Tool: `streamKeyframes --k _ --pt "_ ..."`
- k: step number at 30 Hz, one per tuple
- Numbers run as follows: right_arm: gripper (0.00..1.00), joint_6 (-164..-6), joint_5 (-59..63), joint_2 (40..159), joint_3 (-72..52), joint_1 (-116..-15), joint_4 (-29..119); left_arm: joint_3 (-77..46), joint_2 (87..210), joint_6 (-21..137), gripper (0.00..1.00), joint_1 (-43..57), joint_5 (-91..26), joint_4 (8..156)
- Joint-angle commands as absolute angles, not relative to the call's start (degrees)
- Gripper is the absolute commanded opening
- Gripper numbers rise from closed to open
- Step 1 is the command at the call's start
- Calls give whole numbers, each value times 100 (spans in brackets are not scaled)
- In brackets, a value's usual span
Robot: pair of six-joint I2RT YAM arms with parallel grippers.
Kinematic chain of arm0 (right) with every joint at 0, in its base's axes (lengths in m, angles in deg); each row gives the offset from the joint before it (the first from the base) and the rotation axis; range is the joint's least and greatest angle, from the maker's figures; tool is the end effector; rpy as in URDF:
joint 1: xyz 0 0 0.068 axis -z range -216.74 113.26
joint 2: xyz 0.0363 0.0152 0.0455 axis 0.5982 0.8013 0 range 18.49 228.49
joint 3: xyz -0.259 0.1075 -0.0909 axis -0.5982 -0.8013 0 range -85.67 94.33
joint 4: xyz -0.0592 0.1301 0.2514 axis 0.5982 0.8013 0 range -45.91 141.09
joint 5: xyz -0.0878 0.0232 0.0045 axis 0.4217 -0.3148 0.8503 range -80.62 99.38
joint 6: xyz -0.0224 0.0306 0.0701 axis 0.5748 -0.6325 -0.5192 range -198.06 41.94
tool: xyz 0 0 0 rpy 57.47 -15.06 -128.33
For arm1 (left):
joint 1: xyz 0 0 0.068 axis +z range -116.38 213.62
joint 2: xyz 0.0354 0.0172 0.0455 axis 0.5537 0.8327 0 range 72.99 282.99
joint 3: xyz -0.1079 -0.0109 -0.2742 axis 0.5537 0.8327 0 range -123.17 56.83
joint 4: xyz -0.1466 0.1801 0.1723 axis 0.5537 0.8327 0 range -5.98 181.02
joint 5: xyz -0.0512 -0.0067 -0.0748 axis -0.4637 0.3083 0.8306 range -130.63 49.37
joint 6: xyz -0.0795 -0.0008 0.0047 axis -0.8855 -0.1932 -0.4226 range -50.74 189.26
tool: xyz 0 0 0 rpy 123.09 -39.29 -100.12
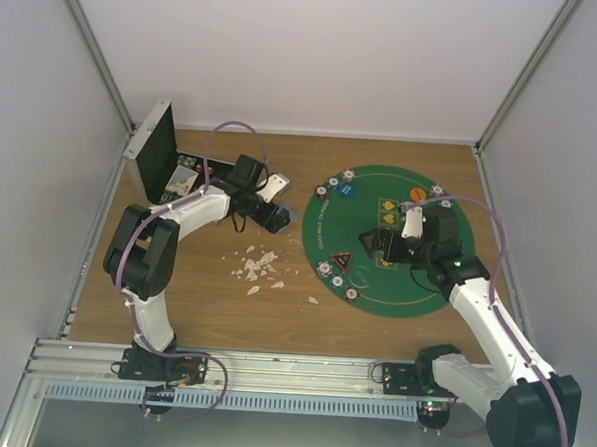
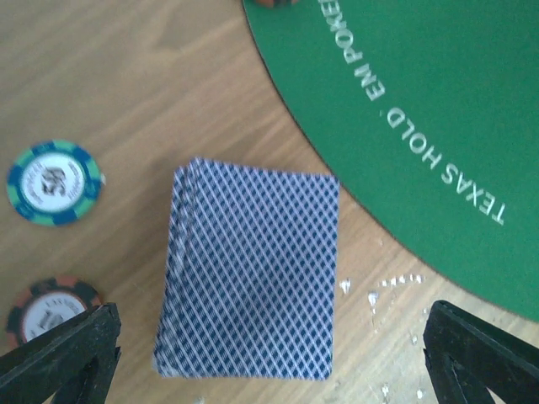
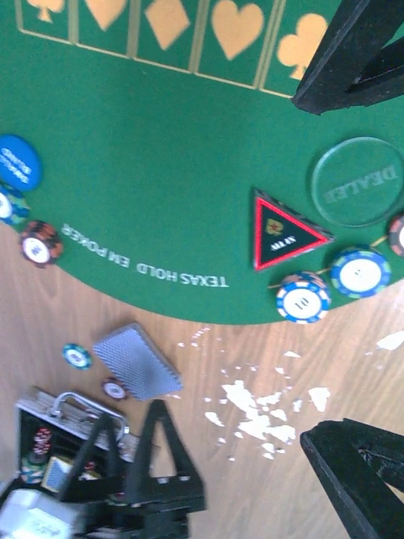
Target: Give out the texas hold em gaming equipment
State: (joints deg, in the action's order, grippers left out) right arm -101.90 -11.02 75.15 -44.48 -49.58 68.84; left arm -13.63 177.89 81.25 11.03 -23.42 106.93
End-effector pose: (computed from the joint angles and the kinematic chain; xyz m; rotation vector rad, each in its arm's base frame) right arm 0.2370 0.0785 0.2482 0.0296 2.3286 0.7353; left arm 0.3883 -0.1836 0.1675 0.8711 2.4160 -0.4559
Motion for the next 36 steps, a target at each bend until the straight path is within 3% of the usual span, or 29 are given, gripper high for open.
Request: streamKeyframes --k 1,6,14,36 --pt "100 -9828 -1596 7596 -4102 -4903 7700 -1955 18015 8057 99 998 -2733 10810" --pt "100 -9600 -1839 7647 -3728 -4897 8199 -2785 18492 8154 99 891 -2892 11607" --pt "100 -9611 -2120 7776 -3709 -4902 8218 -3019 19076 8337 99 859 -2942 12450" --pt "100 -9462 -2124 8157 -3842 -4903 7666 -3070 19454 8526 98 664 -3707 12225"
